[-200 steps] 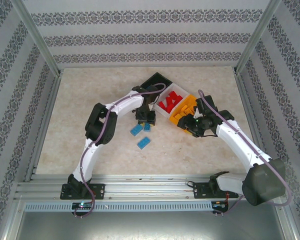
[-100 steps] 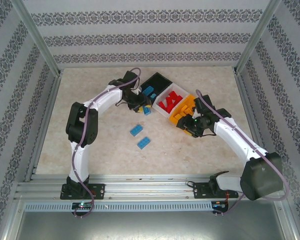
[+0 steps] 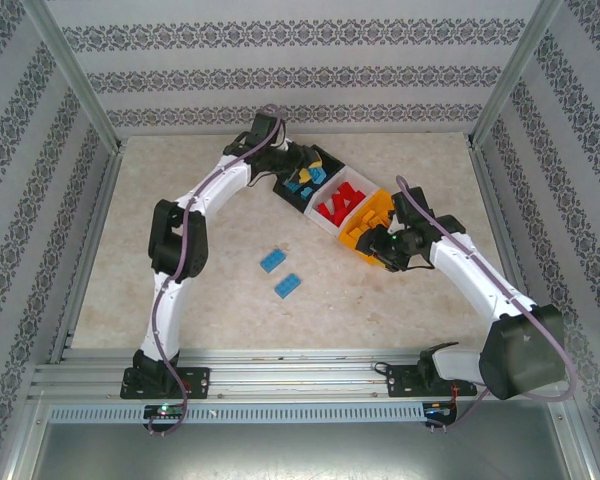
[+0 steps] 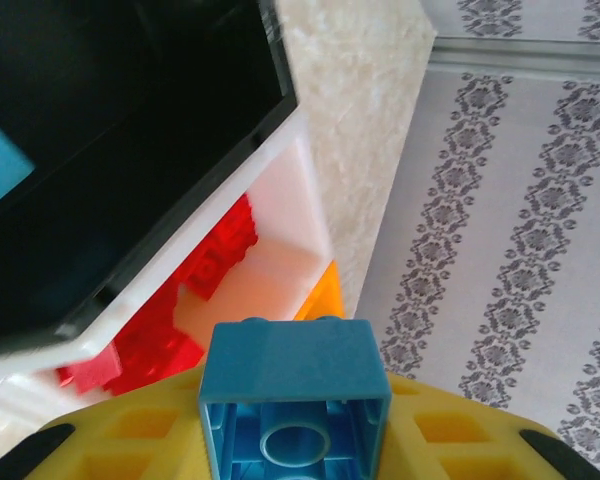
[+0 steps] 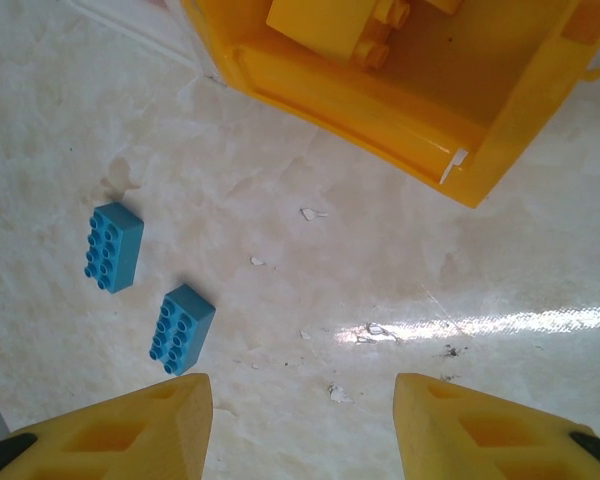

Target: Sort the legos into containers by color

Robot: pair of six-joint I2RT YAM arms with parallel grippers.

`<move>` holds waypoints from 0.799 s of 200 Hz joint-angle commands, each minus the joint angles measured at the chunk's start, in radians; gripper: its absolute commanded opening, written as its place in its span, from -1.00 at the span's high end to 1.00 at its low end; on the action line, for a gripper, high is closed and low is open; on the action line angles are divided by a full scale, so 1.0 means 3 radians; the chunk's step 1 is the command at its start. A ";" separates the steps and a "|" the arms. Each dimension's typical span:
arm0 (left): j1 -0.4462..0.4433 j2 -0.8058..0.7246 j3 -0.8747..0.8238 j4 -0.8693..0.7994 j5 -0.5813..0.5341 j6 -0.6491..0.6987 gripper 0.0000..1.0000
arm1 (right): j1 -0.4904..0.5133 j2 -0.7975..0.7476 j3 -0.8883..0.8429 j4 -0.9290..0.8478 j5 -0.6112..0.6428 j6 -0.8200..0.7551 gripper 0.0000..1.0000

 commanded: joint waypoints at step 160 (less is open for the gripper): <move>0.0241 0.0707 0.1159 -0.0425 0.0067 -0.0073 -0.17 | -0.0151 -0.0277 -0.0165 -0.0058 0.0019 0.0107 -0.06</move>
